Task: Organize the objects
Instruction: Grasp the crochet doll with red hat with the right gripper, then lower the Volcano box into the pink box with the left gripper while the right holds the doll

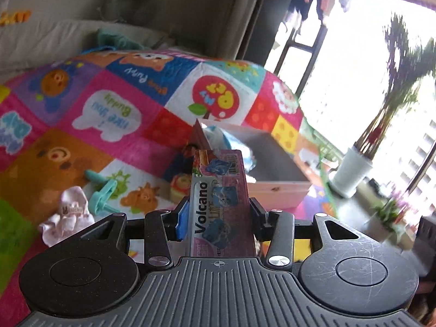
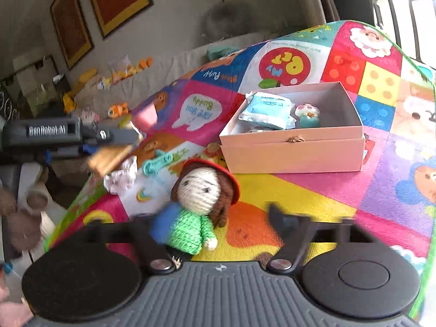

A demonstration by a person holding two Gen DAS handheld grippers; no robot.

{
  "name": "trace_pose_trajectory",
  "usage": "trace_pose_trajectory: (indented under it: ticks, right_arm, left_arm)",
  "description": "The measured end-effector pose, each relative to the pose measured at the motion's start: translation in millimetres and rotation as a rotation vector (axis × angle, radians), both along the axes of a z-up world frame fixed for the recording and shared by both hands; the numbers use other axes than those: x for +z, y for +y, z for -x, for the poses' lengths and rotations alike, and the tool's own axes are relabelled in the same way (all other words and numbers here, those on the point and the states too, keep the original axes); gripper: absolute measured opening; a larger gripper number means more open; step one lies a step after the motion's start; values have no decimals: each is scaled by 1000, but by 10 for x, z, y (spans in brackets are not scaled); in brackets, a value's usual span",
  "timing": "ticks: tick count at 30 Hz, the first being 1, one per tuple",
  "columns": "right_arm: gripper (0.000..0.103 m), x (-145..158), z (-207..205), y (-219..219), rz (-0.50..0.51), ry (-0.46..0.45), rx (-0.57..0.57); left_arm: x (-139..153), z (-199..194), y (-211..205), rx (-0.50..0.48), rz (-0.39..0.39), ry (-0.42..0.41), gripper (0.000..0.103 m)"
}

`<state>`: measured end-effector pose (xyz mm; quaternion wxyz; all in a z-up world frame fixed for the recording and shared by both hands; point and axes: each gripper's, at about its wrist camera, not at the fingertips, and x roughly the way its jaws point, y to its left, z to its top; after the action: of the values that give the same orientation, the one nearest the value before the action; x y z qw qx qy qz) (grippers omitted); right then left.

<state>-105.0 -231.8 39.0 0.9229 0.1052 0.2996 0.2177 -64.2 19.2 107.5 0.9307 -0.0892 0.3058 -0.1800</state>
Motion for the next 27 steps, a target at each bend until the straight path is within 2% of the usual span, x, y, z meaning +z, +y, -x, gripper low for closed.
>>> trace_pose_trajectory:
  ticks: [4, 7, 8, 9, 10, 11, 14, 16, 19, 21, 24, 27]
  right_arm:
    - [83, -133, -326, 277, -79, 77, 56]
    - [85, -283, -535, 621, -10, 119, 66]
    - [83, -320, -580, 720, 29, 114, 61]
    - [70, -353, -619, 798, 64, 109, 67]
    - [61, -383, -652, 848, 98, 107, 69]
    - [60, -386, -646, 837, 101, 105, 78]
    - [59, -351, -527, 641, 63, 90, 71]
    - [59, -306, -323, 416, 76, 40, 35]
    - [59, -285, -83, 95, 97, -22, -34]
    - [59, -293, -15, -84, 77, -29, -88]
    - [59, -353, 17, -312, 10, -66, -175]
    - [59, -455, -4, -410, -14, -80, -240]
  left_arm:
    - [-19, 23, -96, 28, -99, -15, 49]
    - [16, 26, -54, 56, -136, -26, 49]
    - [25, 21, -31, 59, -137, -23, 49]
    - [30, 19, -11, 61, -138, -19, 49]
    - [36, 12, 1, 61, -136, -13, 49]
    - [39, -2, 3, 56, -131, -4, 49]
    - [61, -82, -100, 4, -109, 18, 49]
    - [105, -202, -264, -56, -93, 29, 49]
    - [183, -506, -650, -145, -84, 16, 49]
    - [184, -771, -947, -164, -89, 8, 49]
    - [58, -1277, -1373, -124, -82, 36, 49]
    - [-172, -1700, -1702, -32, -136, 78, 49]
